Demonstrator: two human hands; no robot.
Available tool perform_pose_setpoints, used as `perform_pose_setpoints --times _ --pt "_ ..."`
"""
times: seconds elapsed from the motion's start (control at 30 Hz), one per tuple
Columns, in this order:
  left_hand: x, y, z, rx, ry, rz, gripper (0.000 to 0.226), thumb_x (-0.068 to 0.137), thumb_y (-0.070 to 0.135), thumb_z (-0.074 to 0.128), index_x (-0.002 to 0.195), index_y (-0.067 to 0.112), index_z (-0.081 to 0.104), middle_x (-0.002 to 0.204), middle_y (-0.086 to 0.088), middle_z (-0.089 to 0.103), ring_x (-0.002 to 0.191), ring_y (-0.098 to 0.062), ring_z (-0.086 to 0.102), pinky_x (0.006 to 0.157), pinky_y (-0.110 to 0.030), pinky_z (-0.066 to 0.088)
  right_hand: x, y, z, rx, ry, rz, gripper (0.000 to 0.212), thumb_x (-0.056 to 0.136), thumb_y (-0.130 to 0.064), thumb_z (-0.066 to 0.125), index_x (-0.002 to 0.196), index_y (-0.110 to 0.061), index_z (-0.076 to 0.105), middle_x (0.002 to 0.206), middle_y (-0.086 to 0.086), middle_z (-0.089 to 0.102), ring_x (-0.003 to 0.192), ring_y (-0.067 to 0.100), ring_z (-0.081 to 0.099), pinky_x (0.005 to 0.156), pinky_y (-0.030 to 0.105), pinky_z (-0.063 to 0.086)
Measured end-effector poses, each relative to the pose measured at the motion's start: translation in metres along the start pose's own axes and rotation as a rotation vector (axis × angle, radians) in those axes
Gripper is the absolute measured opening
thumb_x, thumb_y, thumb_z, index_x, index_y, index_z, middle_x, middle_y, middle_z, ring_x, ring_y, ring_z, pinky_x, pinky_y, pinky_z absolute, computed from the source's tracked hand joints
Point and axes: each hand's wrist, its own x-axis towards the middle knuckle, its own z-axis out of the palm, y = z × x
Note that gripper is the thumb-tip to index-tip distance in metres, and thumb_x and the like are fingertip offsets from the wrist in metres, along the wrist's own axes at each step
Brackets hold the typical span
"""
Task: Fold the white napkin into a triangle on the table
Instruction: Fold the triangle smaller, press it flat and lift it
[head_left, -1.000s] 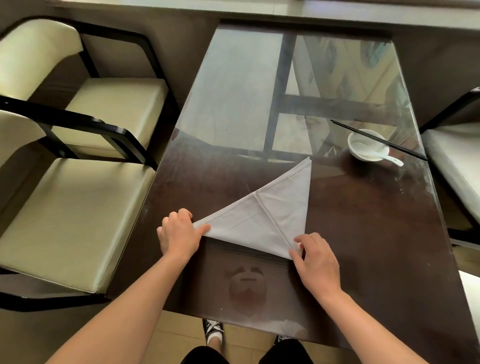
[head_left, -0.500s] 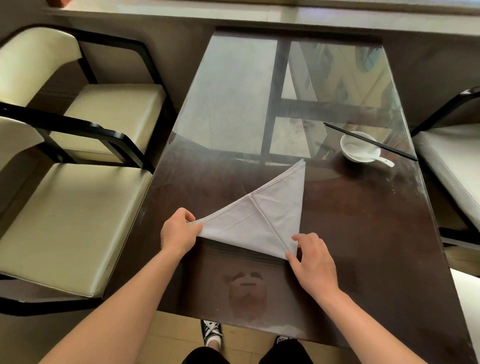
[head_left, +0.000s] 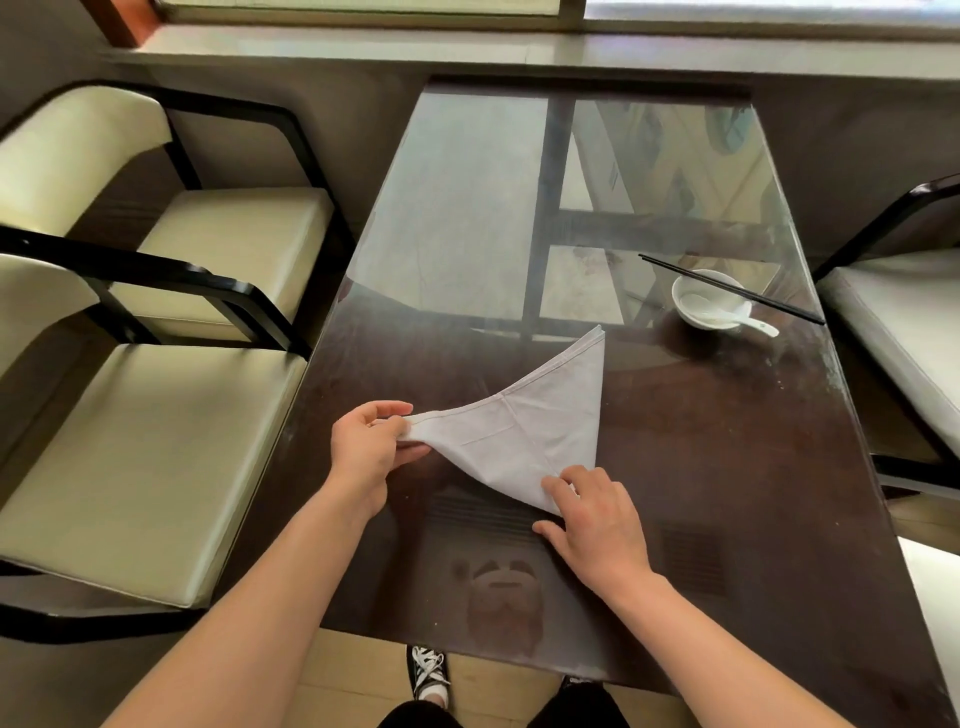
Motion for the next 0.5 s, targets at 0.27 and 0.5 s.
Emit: perform_pose_setpoints --times 0.27,0.5 --pt "-0.015 0.020 0.001 -0.191 -0.103 0.026 0.015 0.085 -0.006 0.059 0.092 -0.004 0.072 0.091 -0.022 0.071 0.084 -0.030 0.073 0.067 -0.035 0.061 -0.008 0.001 0.005 0.043 0.151 -0.023 0.011 0.077 -0.006 0.076 0.075 -0.013 0.067 0.074 0.003 0.063 0.066 0.028 0.055 0.053 0.039 0.045" --pt "-0.020 0.025 0.003 -0.040 -0.265 0.240 0.024 0.082 -0.011 0.064 0.094 0.005 0.077 0.085 -0.015 0.074 0.089 -0.031 0.074 0.080 -0.040 0.060 -0.029 0.004 -0.003 0.257 0.099 0.103 0.011 0.078 -0.006 0.079 0.082 -0.014 0.072 0.076 -0.001 0.068 0.069 0.025 0.060 0.058 0.039 0.052"
